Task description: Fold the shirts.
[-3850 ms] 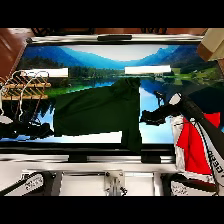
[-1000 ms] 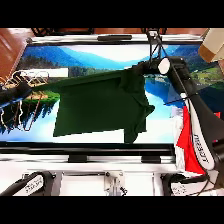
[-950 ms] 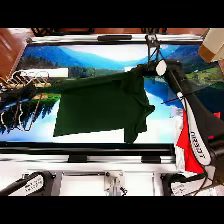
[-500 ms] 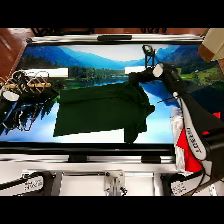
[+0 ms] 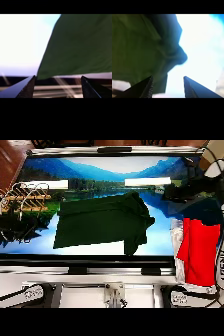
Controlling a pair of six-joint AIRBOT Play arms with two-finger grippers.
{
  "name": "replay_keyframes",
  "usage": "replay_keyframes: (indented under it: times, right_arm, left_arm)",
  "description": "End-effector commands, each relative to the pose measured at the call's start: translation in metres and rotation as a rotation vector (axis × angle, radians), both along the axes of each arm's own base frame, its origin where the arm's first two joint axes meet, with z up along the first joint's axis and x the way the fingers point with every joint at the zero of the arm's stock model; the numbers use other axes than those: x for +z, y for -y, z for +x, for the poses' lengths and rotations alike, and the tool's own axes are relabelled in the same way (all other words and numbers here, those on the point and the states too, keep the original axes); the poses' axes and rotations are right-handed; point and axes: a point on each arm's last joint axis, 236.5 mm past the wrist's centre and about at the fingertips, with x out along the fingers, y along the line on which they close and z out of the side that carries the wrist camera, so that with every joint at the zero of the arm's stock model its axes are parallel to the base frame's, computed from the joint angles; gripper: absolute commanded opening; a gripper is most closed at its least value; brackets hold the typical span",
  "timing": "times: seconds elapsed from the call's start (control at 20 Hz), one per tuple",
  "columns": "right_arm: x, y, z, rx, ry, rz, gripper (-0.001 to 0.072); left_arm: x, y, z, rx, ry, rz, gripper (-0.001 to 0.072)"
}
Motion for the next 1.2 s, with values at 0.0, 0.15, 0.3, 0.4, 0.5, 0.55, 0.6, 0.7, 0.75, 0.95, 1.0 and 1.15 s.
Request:
replay_keyframes:
  times: [0.0, 0.15, 0.3, 0.4, 0.5, 0.55, 0.6, 0.7, 0.75, 0.95, 1.0, 1.15]
  right_arm:
    - [0.001, 0.015, -0.039, -0.004, -0.128, 0.077, 0.0490]
    - [0.001, 0.008, -0.040, 0.018, -0.126, 0.090, 0.0490]
    - [0.002, 0.005, -0.039, 0.024, -0.120, 0.103, 0.0490]
    - [0.002, 0.005, -0.039, 0.027, -0.118, 0.102, 0.0490]
    - [0.002, 0.005, -0.039, 0.027, -0.119, 0.102, 0.0490]
    - [0.002, 0.005, -0.040, 0.027, -0.121, 0.103, 0.0490]
    - [0.002, 0.005, -0.041, 0.024, -0.127, 0.104, 0.0490]
    - [0.002, 0.005, -0.042, 0.021, -0.134, 0.105, 0.0490]
    - [0.002, 0.005, -0.042, 0.017, -0.137, 0.105, 0.0490]
    - [-0.028, 0.011, -0.060, 0.003, -0.230, 0.080, 0.0492]
    - [-0.044, 0.006, -0.068, -0.008, -0.275, 0.103, 0.0497]
    - [-0.098, -0.023, -0.076, -0.094, -0.314, 0.235, 0.0498]
  left_arm:
    - [-0.039, 0.007, -0.048, -0.020, -0.115, -0.005, 0.0661]
    - [-0.062, 0.017, -0.053, -0.013, -0.094, -0.009, 0.0660]
    - [-0.068, 0.023, -0.042, -0.008, -0.041, -0.001, 0.0597]
    - [-0.069, 0.028, -0.031, 0.006, -0.009, -0.003, 0.0598]
    - [-0.071, 0.034, -0.016, 0.018, 0.036, 0.008, 0.0597]
    - [-0.072, 0.037, -0.008, 0.021, 0.061, 0.020, 0.0598]
    - [-0.072, 0.042, 0.000, 0.021, 0.084, 0.024, 0.0597]
    - [-0.075, 0.057, 0.006, 0.007, 0.093, 0.015, 0.0544]
    - [-0.077, 0.063, 0.004, 0.004, 0.077, 0.011, 0.0322]
    - [-0.075, 0.064, 0.002, 0.007, 0.068, 0.002, 0.0032]
    - [-0.073, 0.063, 0.002, 0.009, 0.071, 0.001, 0.0032]
    - [-0.065, 0.065, 0.002, -0.005, 0.087, -0.001, 0.0032]
